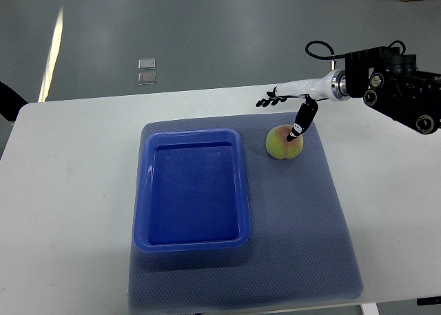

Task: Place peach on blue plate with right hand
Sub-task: 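Lower the right hand onto the peach and close its fingers around it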

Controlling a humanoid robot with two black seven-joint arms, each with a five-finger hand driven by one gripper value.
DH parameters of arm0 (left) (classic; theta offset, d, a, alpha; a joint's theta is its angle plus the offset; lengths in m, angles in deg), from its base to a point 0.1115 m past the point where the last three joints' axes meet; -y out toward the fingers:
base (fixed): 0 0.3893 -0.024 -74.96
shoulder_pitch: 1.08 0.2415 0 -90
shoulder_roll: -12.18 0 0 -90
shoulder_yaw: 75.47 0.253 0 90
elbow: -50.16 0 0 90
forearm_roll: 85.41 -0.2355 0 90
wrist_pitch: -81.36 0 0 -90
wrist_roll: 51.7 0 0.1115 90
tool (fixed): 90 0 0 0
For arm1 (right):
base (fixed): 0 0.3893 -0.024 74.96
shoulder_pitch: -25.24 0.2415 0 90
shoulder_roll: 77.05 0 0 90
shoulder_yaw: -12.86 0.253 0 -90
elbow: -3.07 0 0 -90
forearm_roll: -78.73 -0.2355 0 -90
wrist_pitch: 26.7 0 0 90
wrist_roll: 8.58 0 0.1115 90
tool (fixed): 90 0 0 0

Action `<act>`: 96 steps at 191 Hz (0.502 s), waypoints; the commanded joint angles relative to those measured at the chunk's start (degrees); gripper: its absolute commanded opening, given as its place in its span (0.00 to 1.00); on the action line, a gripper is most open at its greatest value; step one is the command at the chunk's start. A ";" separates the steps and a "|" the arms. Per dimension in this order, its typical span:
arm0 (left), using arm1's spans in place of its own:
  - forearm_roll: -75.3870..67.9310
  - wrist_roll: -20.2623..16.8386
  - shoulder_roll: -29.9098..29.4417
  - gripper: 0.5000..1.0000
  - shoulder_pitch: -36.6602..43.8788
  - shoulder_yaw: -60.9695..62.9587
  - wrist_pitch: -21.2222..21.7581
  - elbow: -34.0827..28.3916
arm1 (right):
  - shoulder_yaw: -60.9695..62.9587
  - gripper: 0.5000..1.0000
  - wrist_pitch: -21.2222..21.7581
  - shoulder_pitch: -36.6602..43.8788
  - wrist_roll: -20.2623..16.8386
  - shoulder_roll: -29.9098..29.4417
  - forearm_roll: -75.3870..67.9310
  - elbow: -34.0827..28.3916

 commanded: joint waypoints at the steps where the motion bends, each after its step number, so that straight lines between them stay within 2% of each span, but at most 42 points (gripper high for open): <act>1: -0.05 0.00 0.00 1.00 0.00 -0.05 0.00 -0.07 | -0.36 0.86 -0.77 -1.25 0.05 0.05 0.07 0.04; 66: -0.14 0.00 0.00 1.00 0.00 0.04 0.00 -0.07 | -0.45 0.86 -2.97 -4.33 0.05 -0.13 0.16 0.13; 96: -0.14 0.00 0.00 1.00 0.00 0.04 0.00 -0.07 | -0.53 0.86 -5.78 -6.26 0.32 -1.27 0.95 0.57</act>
